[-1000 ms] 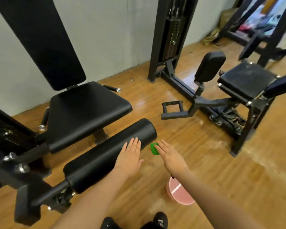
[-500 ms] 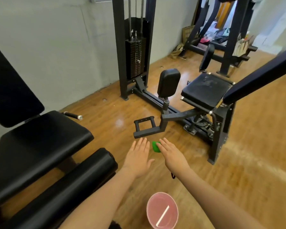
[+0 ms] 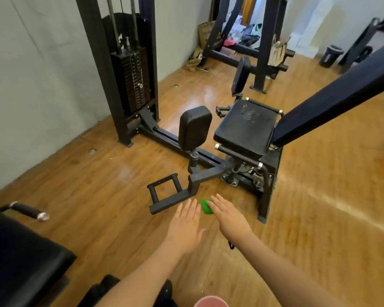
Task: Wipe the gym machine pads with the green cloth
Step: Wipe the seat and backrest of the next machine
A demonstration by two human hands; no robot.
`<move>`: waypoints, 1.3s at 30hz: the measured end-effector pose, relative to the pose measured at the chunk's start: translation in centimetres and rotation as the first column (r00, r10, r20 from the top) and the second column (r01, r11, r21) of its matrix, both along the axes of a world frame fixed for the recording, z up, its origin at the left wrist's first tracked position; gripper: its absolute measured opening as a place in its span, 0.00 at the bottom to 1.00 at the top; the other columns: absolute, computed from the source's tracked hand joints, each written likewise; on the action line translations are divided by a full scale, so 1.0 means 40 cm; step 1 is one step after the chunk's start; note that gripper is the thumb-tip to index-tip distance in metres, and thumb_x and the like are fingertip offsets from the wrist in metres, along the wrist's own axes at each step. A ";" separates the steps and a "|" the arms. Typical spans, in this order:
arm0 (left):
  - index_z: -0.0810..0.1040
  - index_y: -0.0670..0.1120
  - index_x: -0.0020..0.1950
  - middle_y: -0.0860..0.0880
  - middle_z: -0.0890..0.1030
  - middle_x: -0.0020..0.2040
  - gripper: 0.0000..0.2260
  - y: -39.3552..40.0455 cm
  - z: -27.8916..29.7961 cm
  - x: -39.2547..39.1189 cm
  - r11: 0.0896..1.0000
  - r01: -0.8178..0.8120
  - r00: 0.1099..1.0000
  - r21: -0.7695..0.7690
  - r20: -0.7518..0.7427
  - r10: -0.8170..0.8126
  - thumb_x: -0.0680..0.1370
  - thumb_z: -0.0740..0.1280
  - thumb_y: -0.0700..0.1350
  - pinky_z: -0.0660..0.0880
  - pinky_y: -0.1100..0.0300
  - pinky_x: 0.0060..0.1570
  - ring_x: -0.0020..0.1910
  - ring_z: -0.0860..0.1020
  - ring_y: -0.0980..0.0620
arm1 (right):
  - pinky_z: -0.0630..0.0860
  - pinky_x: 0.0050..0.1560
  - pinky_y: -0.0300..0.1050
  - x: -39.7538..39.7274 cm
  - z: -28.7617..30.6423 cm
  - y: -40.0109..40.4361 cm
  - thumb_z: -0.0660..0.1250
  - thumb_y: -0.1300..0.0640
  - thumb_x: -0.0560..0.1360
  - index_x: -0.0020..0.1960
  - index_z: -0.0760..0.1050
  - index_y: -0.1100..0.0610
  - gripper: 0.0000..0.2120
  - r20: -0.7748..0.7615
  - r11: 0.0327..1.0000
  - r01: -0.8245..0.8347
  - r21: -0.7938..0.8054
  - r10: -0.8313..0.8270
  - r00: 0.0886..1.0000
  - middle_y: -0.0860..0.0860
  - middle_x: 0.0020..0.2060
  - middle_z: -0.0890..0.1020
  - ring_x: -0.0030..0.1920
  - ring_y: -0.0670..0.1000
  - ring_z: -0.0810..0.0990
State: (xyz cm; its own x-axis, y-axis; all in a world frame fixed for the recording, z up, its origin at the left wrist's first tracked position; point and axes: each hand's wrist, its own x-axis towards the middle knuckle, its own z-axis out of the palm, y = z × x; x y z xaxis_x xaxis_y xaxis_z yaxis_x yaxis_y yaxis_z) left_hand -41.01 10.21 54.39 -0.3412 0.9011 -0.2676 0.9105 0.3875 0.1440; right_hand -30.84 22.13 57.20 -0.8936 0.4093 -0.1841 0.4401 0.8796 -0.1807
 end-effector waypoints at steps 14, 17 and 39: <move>0.43 0.42 0.79 0.43 0.44 0.80 0.31 0.507 0.006 -0.232 0.991 0.135 0.987 0.020 -0.086 -0.133 0.84 0.49 0.58 0.37 0.52 0.73 0.78 0.41 0.46 | 0.43 0.71 0.40 -0.154 -0.047 0.508 0.56 0.67 0.78 0.76 0.51 0.52 0.30 -0.069 0.988 0.158 0.003 -0.157 0.985 0.49 0.76 0.52 0.76 0.47 0.48; 0.43 0.42 0.79 0.43 0.43 0.80 0.31 0.687 -0.005 -0.242 0.997 0.071 0.993 0.027 -0.094 -0.069 0.84 0.49 0.58 0.38 0.52 0.74 0.78 0.41 0.46 | 0.47 0.73 0.42 -0.192 -0.067 0.697 0.56 0.65 0.79 0.76 0.51 0.52 0.29 -0.100 0.989 0.142 -0.034 -0.144 0.984 0.49 0.76 0.53 0.76 0.48 0.49; 0.41 0.41 0.79 0.42 0.40 0.79 0.32 1.738 -0.161 -0.689 0.992 0.099 0.995 -0.078 -0.021 -0.100 0.84 0.49 0.57 0.40 0.51 0.75 0.78 0.40 0.45 | 0.57 0.72 0.44 -0.506 -0.184 1.780 0.56 0.71 0.76 0.75 0.56 0.57 0.29 -0.062 0.882 0.469 -0.056 -0.472 0.880 0.51 0.75 0.58 0.75 0.49 0.51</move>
State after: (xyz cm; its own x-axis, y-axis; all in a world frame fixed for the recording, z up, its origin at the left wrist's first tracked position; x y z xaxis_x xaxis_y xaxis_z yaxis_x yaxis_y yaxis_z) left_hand -68.58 79.74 47.93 -0.2584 0.9080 -0.3298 0.9481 0.3038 0.0938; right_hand -51.06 93.34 49.86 -0.6093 0.7785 -0.1509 0.7846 0.5643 -0.2568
